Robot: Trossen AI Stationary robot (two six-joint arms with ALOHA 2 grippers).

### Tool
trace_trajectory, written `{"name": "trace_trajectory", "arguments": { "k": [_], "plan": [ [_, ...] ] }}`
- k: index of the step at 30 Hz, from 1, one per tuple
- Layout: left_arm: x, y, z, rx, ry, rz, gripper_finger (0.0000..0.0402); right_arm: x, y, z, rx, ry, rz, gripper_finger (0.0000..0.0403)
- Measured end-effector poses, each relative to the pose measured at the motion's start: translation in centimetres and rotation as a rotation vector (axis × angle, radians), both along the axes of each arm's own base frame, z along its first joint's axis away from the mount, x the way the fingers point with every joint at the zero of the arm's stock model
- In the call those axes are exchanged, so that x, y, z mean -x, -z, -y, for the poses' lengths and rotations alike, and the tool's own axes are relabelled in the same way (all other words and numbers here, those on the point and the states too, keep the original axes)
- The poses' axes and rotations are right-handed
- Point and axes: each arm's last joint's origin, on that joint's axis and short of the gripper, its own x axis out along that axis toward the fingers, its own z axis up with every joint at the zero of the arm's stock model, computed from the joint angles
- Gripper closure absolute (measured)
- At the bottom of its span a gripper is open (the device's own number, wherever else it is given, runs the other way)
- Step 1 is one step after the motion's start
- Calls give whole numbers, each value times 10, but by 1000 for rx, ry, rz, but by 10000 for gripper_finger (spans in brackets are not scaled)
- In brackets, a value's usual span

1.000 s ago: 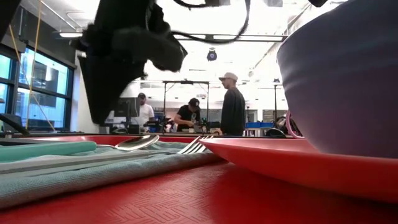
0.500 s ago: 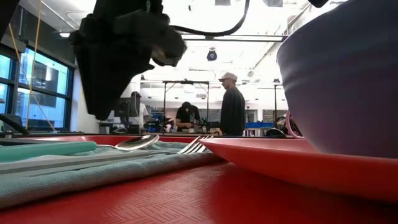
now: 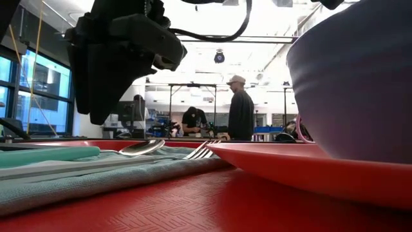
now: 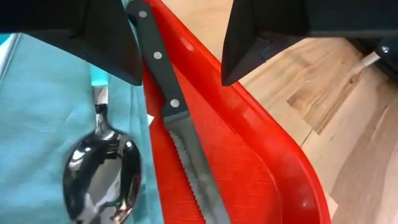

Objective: Set up tray
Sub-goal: Adjust the black knife on the blue napkin

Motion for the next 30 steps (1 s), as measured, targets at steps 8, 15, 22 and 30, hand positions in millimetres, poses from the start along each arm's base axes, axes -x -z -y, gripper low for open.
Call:
{"name": "trace_trajectory", "arguments": {
  "k": [8,15,22,30],
  "plan": [
    [5,19,0,52,-14,-39,171,1,2,0,6,-1,-22,192],
    [1,20,1,63,0,8,158,1,2,0,6,0,-24,192],
    [4,35,0,74,-16,0,164,1,2,0,5,-2,-25,194],
    [6,36,0,75,-23,-16,163,1,2,0,3,-5,-26,194]
  ]
}}
